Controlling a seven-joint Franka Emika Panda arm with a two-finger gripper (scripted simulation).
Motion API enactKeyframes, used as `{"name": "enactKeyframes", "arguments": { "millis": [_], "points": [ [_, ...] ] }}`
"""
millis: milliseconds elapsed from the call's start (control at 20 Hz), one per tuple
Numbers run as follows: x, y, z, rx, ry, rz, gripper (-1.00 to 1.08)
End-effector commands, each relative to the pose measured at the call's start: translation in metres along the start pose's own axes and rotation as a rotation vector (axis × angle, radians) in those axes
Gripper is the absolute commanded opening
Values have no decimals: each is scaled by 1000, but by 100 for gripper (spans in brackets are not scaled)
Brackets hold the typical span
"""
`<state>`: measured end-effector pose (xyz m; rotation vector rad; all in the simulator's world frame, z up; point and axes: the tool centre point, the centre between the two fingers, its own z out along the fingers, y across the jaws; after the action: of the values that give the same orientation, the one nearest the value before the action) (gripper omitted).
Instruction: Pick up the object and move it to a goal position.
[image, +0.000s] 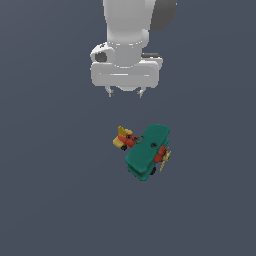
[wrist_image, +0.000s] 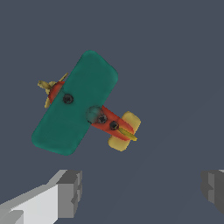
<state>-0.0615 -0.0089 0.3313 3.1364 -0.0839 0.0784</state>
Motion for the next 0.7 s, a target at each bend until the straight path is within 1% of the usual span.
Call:
{"name": "enactKeyframes", "arguments": {
  "millis": [0,400,650],
  "points": [
    [0,0,0,0,0,0,28],
    [0,-9,0,9,-8,-16,28],
    [3,-15,-6,21,11,-25,28]
  ]
}}
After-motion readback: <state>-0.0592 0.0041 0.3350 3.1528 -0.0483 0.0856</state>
